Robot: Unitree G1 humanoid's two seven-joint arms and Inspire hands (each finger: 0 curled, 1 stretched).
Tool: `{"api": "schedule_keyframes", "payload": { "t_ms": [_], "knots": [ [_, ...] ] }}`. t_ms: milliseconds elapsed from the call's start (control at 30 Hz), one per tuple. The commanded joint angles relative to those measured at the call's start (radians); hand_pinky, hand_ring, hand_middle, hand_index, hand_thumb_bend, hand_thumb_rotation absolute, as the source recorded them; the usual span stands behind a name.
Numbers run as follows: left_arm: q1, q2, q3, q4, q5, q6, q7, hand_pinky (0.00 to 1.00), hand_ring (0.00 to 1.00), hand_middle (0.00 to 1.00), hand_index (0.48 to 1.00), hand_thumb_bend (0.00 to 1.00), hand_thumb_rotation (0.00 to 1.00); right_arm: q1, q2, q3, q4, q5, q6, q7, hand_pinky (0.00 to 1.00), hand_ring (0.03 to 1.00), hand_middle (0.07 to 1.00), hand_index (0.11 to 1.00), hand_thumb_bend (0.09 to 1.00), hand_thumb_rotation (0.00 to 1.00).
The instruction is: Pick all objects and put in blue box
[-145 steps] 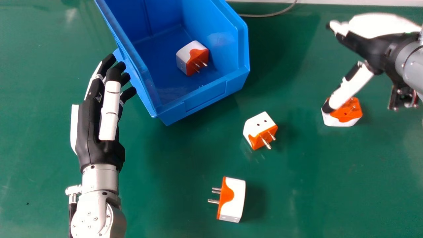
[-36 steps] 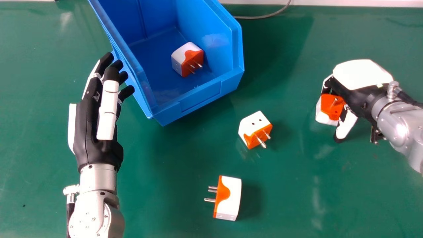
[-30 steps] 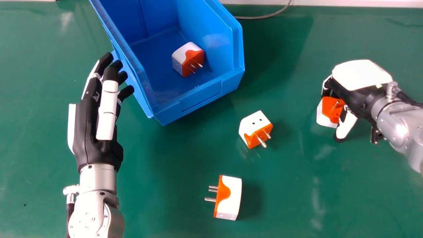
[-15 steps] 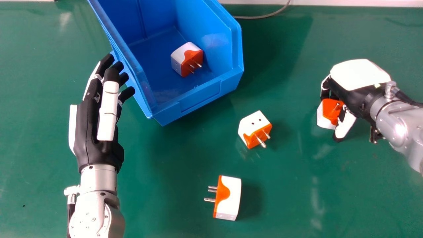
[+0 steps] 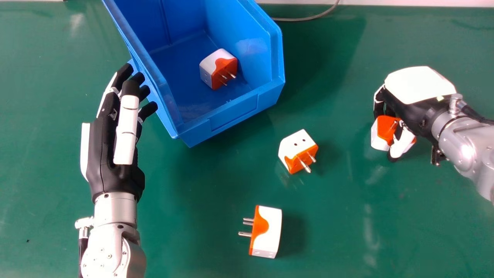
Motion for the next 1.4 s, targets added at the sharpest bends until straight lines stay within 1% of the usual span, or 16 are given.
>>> {"api": "schedule_keyframes", "payload": {
  "t_ms": [0, 200, 367, 433, 500, 567, 633, 733, 767, 867, 933, 1067, 1100, 1233, 1300, 1367],
  "knots": [
    [-0.013, 0.002, -0.001, 0.000, 0.001, -0.025, -0.003, 0.81, 0.86, 0.87, 0.869, 0.69, 0.75, -0.039, 0.002, 0.003, -0.021, -0.008, 0.012, -0.012, 0.38, 0.439, 0.543, 0.528, 0.535, 0.01],
    [-0.015, 0.002, 0.000, 0.000, -0.007, -0.018, -0.007, 0.81, 0.86, 0.87, 0.869, 0.69, 0.75, -0.041, -0.001, -0.009, -0.030, -0.006, 0.011, -0.025, 0.36, 0.432, 0.536, 0.524, 0.530, 0.01],
    [-0.017, 0.003, 0.000, 0.005, -0.002, -0.024, -0.003, 0.81, 0.86, 0.87, 0.870, 0.69, 0.75, -0.034, 0.007, -0.018, -0.036, -0.005, 0.027, -0.052, 0.34, 0.430, 0.532, 0.517, 0.527, 0.01],
    [-0.016, 0.002, 0.000, 0.003, -0.005, -0.021, -0.004, 0.81, 0.86, 0.87, 0.870, 0.69, 0.75, -0.032, 0.005, -0.014, -0.043, -0.015, 0.026, -0.078, 0.34, 0.430, 0.532, 0.517, 0.527, 0.01],
    [-0.016, 0.002, -0.001, 0.000, -0.006, -0.018, -0.005, 0.81, 0.86, 0.87, 0.870, 0.69, 0.75, -0.031, 0.005, -0.018, -0.051, -0.016, 0.037, -0.098, 0.34, 0.430, 0.532, 0.517, 0.527, 0.01],
    [-0.015, 0.003, 0.000, -0.001, -0.005, -0.019, -0.004, 0.81, 0.86, 0.87, 0.871, 0.69, 0.75, -0.021, 0.011, -0.021, -0.080, -0.028, 0.086, -0.140, 0.34, 0.429, 0.531, 0.512, 0.524, 0.00],
    [-0.014, 0.005, 0.000, 0.001, -0.002, -0.020, -0.004, 0.81, 0.86, 0.87, 0.871, 0.69, 0.75, -0.005, 0.011, -0.042, -0.134, -0.022, 0.123, -0.171, 0.34, 0.429, 0.531, 0.512, 0.524, 0.00],
    [-0.015, 0.006, 0.001, 0.000, -0.008, -0.019, -0.009, 0.81, 0.86, 0.87, 0.871, 0.69, 0.75, 0.023, -0.002, -0.085, -0.252, -0.004, 0.142, -0.195, 0.34, 0.429, 0.531, 0.512, 0.524, 0.00],
    [-0.014, 0.006, 0.001, -0.002, -0.008, -0.018, -0.008, 0.81, 0.86, 0.87, 0.871, 0.69, 0.75, 0.034, -0.004, -0.104, -0.294, 0.008, 0.138, -0.204, 0.34, 0.429, 0.531, 0.512, 0.524, 0.00],
    [-0.013, 0.006, 0.000, -0.004, -0.002, -0.017, -0.003, 0.81, 0.87, 0.87, 0.872, 0.69, 0.75, 0.067, -0.011, -0.152, -0.427, 0.030, 0.128, -0.212, 0.32, 0.427, 0.528, 0.508, 0.522, 0.00],
    [-0.014, 0.006, -0.002, -0.001, 0.000, -0.022, -0.004, 0.81, 0.87, 0.87, 0.872, 0.69, 0.75, 0.101, -0.001, -0.192, -0.587, 0.041, 0.155, -0.180, 0.32, 0.427, 0.528, 0.508, 0.522, 0.00],
    [-0.015, 0.003, 0.001, 0.005, -0.012, -0.025, -0.011, 0.81, 0.87, 0.87, 0.872, 0.69, 0.75, 0.134, 0.014, -0.234, -0.747, 0.045, 0.173, -0.150, 0.32, 0.427, 0.528, 0.508, 0.522, 0.00],
    [-0.015, 0.004, 0.000, 0.003, -0.010, -0.023, -0.011, 0.81, 0.87, 0.87, 0.871, 0.69, 0.75, 0.128, 0.019, -0.238, -0.758, 0.046, 0.172, -0.144, 0.30, 0.426, 0.525, 0.503, 0.520, 0.00],
    [-0.018, 0.007, 0.000, 0.009, -0.005, -0.026, -0.008, 0.81, 0.87, 0.87, 0.871, 0.69, 0.75, 0.086, 0.050, -0.243, -0.755, 0.040, 0.133, -0.176, 0.30, 0.426, 0.525, 0.503, 0.520, 0.00],
    [-0.018, 0.005, -0.001, 0.011, -0.005, -0.029, -0.006, 0.81, 0.87, 0.87, 0.871, 0.69, 0.75, 0.056, 0.067, -0.240, -0.722, 0.030, 0.073, -0.256, 0.30, 0.426, 0.525, 0.503, 0.520, 0.00],
    [-0.017, 0.002, 0.000, 0.012, -0.008, -0.029, -0.006, 0.81, 0.87, 0.87, 0.871, 0.69, 0.75, 0.028, 0.080, -0.235, -0.689, 0.017, 0.014, -0.333, 0.29, 0.417, 0.515, 0.505, 0.519, 0.00]
  ]
}}
